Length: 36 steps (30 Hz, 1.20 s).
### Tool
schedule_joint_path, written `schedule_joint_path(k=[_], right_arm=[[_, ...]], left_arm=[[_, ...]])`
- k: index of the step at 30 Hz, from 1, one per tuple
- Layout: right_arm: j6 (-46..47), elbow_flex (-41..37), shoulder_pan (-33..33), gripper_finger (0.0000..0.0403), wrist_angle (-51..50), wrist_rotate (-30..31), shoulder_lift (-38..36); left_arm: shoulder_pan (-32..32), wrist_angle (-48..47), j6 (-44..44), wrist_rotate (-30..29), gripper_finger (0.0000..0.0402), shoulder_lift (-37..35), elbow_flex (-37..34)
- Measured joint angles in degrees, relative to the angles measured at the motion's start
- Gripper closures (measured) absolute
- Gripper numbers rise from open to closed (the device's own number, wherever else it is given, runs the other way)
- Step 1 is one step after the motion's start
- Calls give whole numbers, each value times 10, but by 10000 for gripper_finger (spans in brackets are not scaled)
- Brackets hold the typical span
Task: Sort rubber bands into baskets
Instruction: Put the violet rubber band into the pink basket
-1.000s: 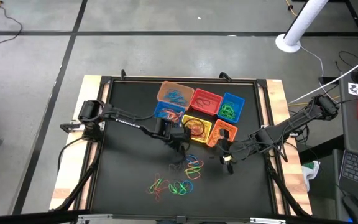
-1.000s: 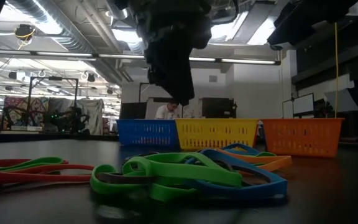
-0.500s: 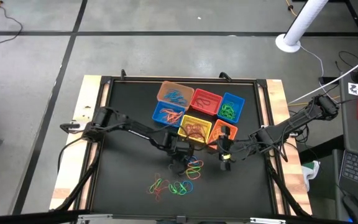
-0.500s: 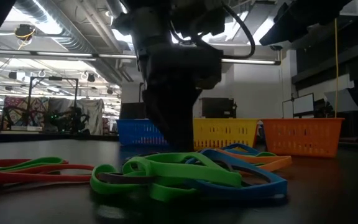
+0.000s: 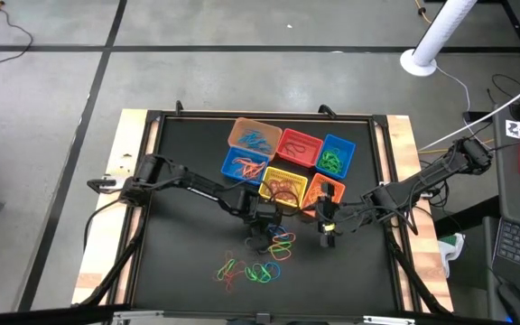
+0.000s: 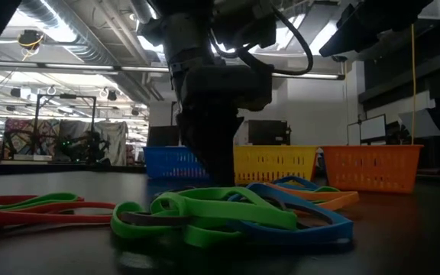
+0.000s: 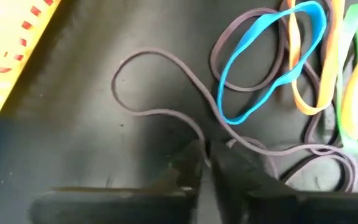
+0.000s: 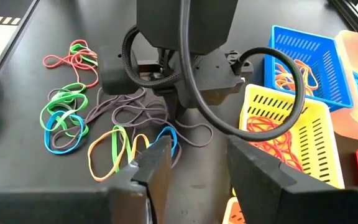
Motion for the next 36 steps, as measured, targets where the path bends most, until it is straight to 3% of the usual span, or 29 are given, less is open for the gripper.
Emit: schedule_joint_path(k=[3, 18, 36], right_arm=[[0, 0, 0, 247, 0, 0, 0], [0, 0, 0, 247, -4, 0, 0], [-11, -1, 0, 247, 3, 1, 0]], left_arm=[[0, 0, 2, 1, 396, 0, 0], [12, -15, 62, 5, 399, -32, 21], [41, 1, 104, -2, 401, -136, 23]])
